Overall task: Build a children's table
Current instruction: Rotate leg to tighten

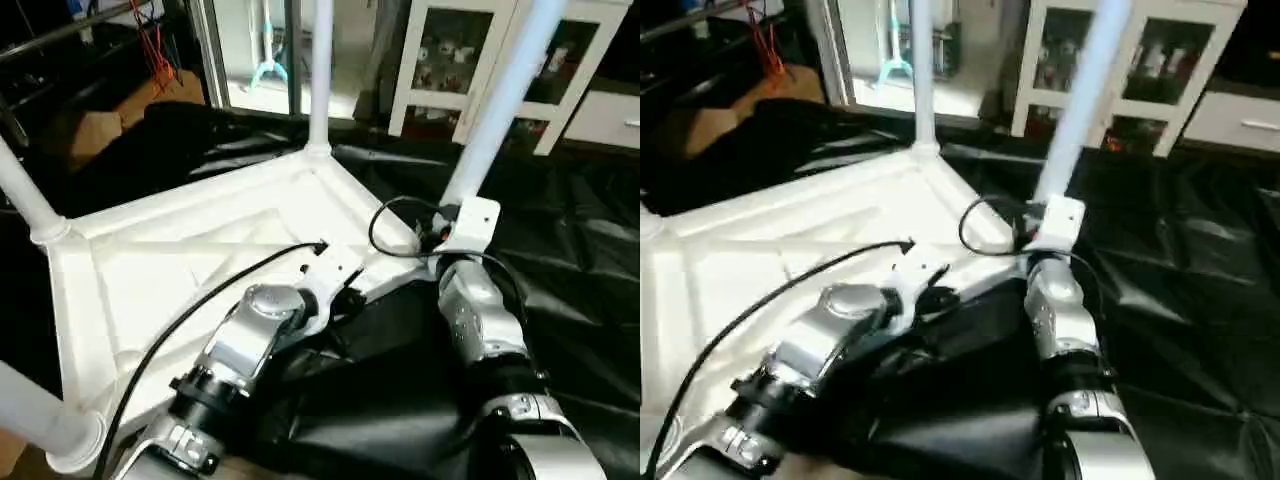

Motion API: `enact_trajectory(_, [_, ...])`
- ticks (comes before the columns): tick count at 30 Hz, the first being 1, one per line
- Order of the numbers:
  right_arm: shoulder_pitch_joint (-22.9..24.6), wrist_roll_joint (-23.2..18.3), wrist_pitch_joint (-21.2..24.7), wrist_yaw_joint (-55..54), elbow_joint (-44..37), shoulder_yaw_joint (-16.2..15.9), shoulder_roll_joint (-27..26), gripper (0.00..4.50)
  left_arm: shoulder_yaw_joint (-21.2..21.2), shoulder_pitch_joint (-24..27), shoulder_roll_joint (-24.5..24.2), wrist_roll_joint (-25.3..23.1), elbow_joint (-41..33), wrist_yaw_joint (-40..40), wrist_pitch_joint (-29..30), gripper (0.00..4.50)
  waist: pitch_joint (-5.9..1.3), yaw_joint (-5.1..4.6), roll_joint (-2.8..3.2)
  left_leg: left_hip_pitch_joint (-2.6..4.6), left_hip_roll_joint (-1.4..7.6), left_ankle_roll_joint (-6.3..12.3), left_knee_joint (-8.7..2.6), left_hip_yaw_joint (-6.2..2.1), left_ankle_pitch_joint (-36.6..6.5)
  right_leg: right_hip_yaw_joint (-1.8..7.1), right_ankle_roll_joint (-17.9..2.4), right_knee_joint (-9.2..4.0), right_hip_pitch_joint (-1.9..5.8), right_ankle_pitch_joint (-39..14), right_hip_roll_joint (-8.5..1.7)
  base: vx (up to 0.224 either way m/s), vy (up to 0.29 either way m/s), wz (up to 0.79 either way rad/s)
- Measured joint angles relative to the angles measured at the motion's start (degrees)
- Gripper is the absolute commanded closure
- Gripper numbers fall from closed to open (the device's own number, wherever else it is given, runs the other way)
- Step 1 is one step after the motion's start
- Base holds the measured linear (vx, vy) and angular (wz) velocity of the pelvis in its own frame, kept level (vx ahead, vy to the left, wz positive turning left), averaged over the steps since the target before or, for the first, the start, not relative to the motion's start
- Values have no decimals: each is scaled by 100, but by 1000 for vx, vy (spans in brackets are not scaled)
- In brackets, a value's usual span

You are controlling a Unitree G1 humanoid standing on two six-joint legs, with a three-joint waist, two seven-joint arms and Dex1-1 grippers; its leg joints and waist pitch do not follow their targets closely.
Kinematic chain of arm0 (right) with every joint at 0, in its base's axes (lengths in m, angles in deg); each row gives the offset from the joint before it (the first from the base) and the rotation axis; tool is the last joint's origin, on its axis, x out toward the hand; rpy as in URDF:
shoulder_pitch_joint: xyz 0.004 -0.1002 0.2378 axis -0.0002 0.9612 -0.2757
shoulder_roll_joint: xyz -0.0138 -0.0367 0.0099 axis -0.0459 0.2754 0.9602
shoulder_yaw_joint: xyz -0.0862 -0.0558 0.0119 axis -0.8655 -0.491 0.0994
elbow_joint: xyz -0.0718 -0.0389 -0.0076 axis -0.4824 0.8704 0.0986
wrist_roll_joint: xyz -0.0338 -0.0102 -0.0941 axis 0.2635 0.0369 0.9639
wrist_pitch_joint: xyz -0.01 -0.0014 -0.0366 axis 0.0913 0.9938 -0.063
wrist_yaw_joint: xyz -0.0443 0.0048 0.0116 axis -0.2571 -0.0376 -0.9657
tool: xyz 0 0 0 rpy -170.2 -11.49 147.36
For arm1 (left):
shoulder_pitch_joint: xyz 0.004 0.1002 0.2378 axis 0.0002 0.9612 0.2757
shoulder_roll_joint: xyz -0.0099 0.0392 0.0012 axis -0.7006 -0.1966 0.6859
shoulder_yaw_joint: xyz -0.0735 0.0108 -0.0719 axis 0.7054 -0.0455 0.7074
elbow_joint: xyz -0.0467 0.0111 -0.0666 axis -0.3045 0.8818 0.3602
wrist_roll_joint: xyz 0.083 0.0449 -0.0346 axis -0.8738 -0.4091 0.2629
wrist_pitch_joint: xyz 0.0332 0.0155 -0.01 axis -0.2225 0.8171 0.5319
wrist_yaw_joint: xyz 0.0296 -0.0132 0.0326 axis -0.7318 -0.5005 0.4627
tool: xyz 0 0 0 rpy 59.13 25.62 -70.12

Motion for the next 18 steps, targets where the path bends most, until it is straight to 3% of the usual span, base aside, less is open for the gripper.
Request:
enact_trajectory(3, [52, -19, 84, 609, -91, -33, 79, 235, -63, 142, -354, -1, -187, -227, -251, 450, -5, -51, -11, -6, 4, -1, -19, -7, 1, -7, 2, -13, -3, 1, 8, 0, 0, 0])
enact_trajectory(4, [206, -88, 101, 1154, -258, -196, 223, 179, -103, 308, -667, 2, -361, -456, -594, 450, -6, -97, -7, -3, 4, -4, -48, -10, 2, -8, 3, -36, -3, 2, 14, 0, 0, 0])
enact_trajectory(6, [412, -462, 214, 2218, -501, -430, 498, 163, -30, 539, -1267, 93, -590, -924, -1023, 450, 1, -165, 4, -4, 5, -8, -80, -17, 5, -7, 3, -47, -10, 1, 25, 0, 0, 0])
enact_trajectory(8, [620, -739, 361, 3216, -757, -702, 759, 155, 88, 745, -1787, 244, -717, -1443, -1316, 450, 13, -173, 20, -8, 7, -8, -87, -30, 6, -13, 0, -58, -22, -3, 32, 0, 0, 0])
enact_trajectory(10, [817, -895, 546, 4263, -1083, -996, 1195, 122, 162, 902, -2138, 459, -875, -1953, -1485, 450, 15, -153, 29, -40, 1, 35, -82, -23, 14, -8, -1, -70, -47, -3, 27, 26, 3, 0])
enact_trajectory(13, [1014, -919, 693, 5309, -1424, -1266, 1796, 110, 269, 1080, -2392, 698, -1057, -2338, -1493, 450, 15, -111, 30, -103, 0, 79, -42, -17, -11, -13, -1, -64, -88, -3, 21, 35, 16, 1])
enact_trajectory(18, [1099, -997, 902, 5868, -1517, -1323, 1915, 135, 311, 1133, -2609, 862, -1011, -2563, -1606, 450, 17, -64, 27, -102, 6, 85, -41, -17, -15, -16, -21, -52, -96, -15, 22, 0, 0, 0])
